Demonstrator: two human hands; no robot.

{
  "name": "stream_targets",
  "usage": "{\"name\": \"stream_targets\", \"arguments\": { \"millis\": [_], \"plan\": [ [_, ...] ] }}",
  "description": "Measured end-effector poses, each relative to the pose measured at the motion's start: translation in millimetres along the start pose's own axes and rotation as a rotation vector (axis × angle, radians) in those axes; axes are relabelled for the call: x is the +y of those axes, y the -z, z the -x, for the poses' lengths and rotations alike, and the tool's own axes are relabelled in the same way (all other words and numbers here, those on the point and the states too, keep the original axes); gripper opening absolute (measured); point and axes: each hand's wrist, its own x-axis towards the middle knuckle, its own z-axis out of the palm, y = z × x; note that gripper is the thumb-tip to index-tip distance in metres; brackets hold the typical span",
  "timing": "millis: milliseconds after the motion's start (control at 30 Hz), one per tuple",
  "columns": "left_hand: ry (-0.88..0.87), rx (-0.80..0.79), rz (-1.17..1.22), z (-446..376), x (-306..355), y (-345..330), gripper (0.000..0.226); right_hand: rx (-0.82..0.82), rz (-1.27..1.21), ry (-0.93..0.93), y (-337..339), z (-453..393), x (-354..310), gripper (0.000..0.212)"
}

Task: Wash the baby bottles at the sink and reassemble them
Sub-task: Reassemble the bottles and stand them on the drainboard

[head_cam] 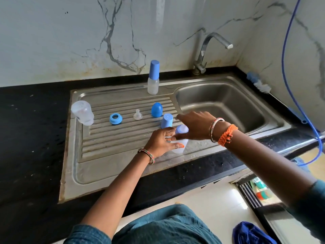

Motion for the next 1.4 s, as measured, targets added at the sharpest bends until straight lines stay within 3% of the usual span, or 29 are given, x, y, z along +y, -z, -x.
{"name": "stream_targets", "arguments": {
  "millis": [133,300,367,433,567,633,700,767,867,933,1000,1100,1200,1300,1333,1400],
  "plan": [
    [0.004,0.035,-0.032,0,-1,-1,0.045,-0.081,-0.247,0.129,6,5,4,0.082],
    [0.007,0.026,-0.016,-1,-2,-3,0.054,0.014,-0.193,-0.032,7,8,8,0.107],
    [0.02,0.044,-0.011,0,-1,-3,0.047,0.006,-0.187,0.013,6,13,10,0.111],
    [0.032,0.049,-0.027,0,-1,-2,0.049,0.021,-0.229,0.117,4,15,10,0.106],
    [0.015,0.026,-0.042,1,1,-2,0.053,0.096,-0.15,-0.011,-1,13,15,0.094],
    [0.023,0.047,-0.05,1,3,-2,0.052,0.084,-0.133,0.029,-4,16,19,0.09],
    [0.02,0.055,-0.078,2,3,-2,0.05,0.043,-0.227,0.133,-8,20,19,0.092],
    [0.005,0.058,-0.108,2,4,-2,0.05,0.044,-0.337,0.121,-10,19,17,0.095],
    [-0.004,0.062,-0.102,2,3,-2,0.049,0.119,-0.282,0.027,-12,15,23,0.093],
    [0.0,0.055,-0.108,1,3,-3,0.048,0.076,-0.252,0.087,-17,16,27,0.095],
    [0.001,0.04,-0.123,1,2,-2,0.051,0.028,-0.339,0.159,-22,14,27,0.079],
    [0.014,0.061,-0.133,1,4,-3,0.046,0.162,-0.555,0.054,-32,10,27,0.046],
    [0.015,0.082,-0.086,2,7,-7,0.046,0.335,-0.614,-0.182,-52,11,12,0.044],
    [0.018,0.065,-0.048,2,6,-7,0.052,0.473,-0.576,-0.201,-68,12,-3,0.047],
    [0.027,0.052,-0.033,2,7,-6,0.052,0.459,-0.585,-0.163,-68,12,-2,0.047],
    [0.045,0.041,-0.034,2,8,-4,0.051,0.257,-0.708,-0.026,-59,12,8,0.059]
  ]
}}
